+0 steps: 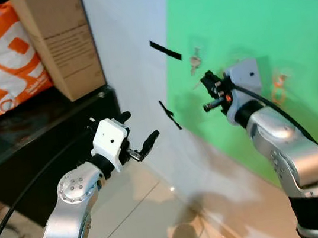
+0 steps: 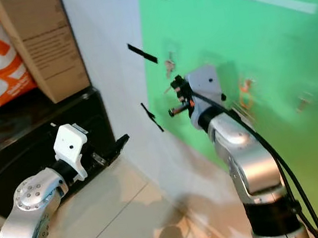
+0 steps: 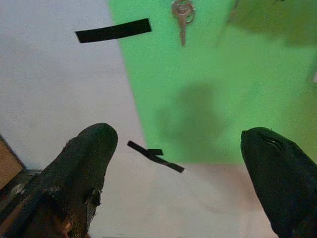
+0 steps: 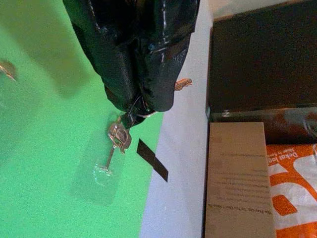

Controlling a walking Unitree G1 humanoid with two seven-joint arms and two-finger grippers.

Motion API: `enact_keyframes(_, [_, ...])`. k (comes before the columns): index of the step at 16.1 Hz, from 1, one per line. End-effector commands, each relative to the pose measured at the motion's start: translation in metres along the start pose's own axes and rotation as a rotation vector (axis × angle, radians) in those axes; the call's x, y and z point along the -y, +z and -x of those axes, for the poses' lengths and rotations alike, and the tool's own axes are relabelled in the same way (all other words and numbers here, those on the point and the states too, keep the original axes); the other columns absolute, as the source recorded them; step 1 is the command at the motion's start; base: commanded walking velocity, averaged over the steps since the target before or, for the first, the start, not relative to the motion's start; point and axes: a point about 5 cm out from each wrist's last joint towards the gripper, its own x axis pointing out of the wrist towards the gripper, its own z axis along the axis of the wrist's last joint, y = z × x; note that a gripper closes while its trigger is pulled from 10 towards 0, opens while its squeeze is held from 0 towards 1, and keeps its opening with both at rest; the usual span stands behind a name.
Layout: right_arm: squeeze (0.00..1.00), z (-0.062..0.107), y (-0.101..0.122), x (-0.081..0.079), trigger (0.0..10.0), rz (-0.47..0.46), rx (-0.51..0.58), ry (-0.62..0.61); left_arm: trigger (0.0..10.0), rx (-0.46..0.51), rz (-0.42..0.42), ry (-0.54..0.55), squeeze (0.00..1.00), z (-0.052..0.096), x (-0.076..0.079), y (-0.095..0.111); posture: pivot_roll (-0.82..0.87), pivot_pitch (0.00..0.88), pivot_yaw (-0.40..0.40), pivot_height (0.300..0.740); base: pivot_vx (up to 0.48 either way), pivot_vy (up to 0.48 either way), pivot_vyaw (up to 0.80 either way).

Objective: Hang keys on a hook

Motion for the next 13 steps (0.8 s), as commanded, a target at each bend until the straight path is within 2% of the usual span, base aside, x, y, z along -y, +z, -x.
enact_keyframes(1, [0.00,-0.003,0.000,0.008,10.0,0.001,-0.019,-0.053,10.0,0.002,-0.005,-0.024,0.00,-0.001,0.001,0.004,-0.05,0.000,-0.019,0.740,0.000,0.000,0.00])
enact_keyframes(5, [0.00,-0.005,0.001,0.019,10.0,-0.010,-0.036,-0.138,10.0,0.007,0.001,-0.050,0.00,-0.003,0.002,0.005,-0.05,0.000,-0.015,0.740,0.000,0.000,0.00])
enact_keyframes(7, [0.00,0.000,0.000,0.023,10.0,-0.010,-0.041,-0.162,10.0,0.010,0.006,-0.064,0.00,-0.003,0.004,0.006,-0.05,0.000,-0.016,0.740,0.000,0.000,0.00])
enact_keyframes(9, [0.00,0.012,0.003,0.025,10.0,0.039,-0.026,-0.167,10.0,0.010,0.014,-0.069,0.00,-0.002,0.005,0.006,-0.05,0.000,-0.012,0.740,0.000,0.000,0.00])
enact_keyframes(13, [0.00,0.016,0.004,0.025,10.0,0.042,-0.025,-0.174,10.0,0.008,0.018,-0.080,0.00,-0.003,0.006,0.005,-0.06,0.000,-0.010,0.740,0.000,0.000,0.00])
